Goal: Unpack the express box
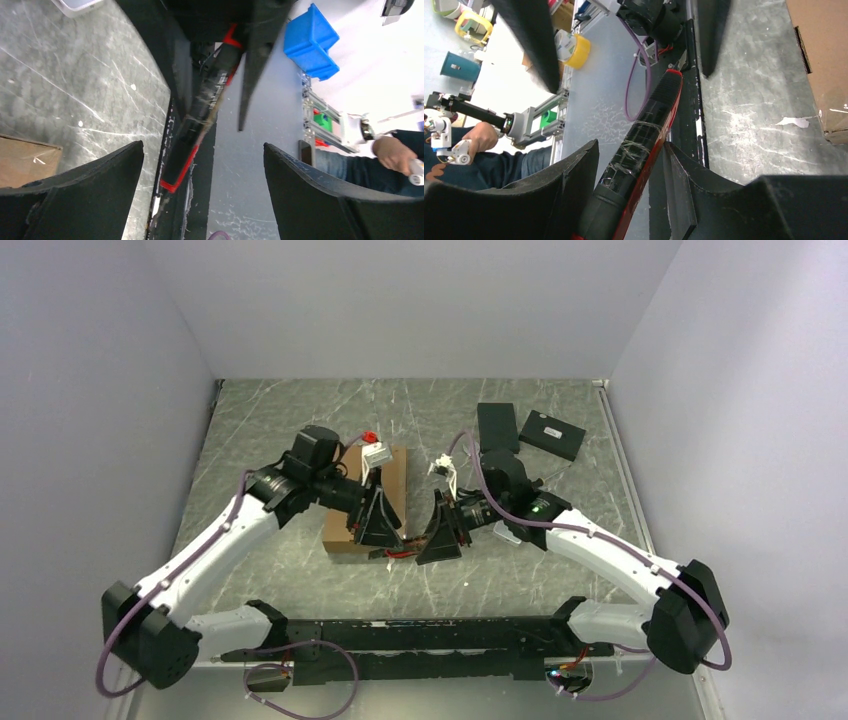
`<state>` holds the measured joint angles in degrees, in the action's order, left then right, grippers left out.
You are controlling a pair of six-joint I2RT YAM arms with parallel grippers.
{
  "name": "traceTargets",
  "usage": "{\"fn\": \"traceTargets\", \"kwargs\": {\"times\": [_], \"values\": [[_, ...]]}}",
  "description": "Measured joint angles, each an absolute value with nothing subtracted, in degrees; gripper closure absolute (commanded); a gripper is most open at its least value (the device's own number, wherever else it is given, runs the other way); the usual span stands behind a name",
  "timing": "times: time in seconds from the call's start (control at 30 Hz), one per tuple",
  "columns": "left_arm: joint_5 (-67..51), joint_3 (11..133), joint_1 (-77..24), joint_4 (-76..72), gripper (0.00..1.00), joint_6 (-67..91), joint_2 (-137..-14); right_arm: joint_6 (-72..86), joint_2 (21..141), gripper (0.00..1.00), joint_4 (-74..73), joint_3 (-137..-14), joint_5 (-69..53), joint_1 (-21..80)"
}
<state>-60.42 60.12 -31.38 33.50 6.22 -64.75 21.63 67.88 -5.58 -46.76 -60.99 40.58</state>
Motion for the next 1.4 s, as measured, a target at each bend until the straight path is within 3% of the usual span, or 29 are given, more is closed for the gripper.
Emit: {"fn": "traceTargets", "kwargs": {"times": [0.1,0.23,0.33,0.4,0.53,0.57,0.77,0.8,0.9,0.93,1.17,1.4], "values": [[-62.1,60.1,-31.5,33.9,0.22,5.9,-68.9,22.2,67.0,1.0,-4.4,-46.8,-61.5,40.6],[-64.8,59.9,-31.6,34.5,0.5,5.5,-71.5,23.2,66.3,1.0,-2.2,-46.8,-61.7,40.6],[-67.1,59.8,-31.7,34.1,0.6,5.4,-71.1,24.3,66.3,1.0,-0.3,-46.8,-61.7,40.7],[-68.0,59.8,-31.7,34.0,0.62,5.2,-71.0,25.3,66.3,1.0,1.1,-46.8,-61.9,40.8],[-70.9,59.8,-31.7,33.3,0.96,4.8,-71.0,28.8,65.5,1.0,5.7,-46.1,-61.6,41.1],[-72.0,59.8,-31.7,33.4,1.0,4.6,-70.9,29.7,65.3,1.0,6.7,-45.8,-61.6,41.1],[-73.7,59.4,-31.7,32.0,1.0,4.4,-69.1,33.9,64.4,1.0,10.7,-45.1,-58.6,40.6],[-73.6,59.0,-31.7,31.3,1.0,5.2,-68.8,34.7,64.1,0.9,11.6,-44.8,-57.3,40.6],[-71.2,57.4,-31.6,28.6,1.0,8.2,-67.2,36.2,62.8,0.1,12.7,-43.9,-51.9,40.5],[-69.6,56.9,-31.6,27.4,1.0,9.5,-66.6,36.9,62.3,0.02,12.8,-43.7,-49.1,40.6],[-59.8,53.7,-31.8,18.1,1.0,18.0,-64.1,42.8,57.8,0.0,12.0,-40.7,-32.1,40.1],[-56.8,51.7,-30.9,11.8,1.0,24.0,-63.0,47.4,53.7,0.06,13.7,-37.1,-28.1,38.6]]}}
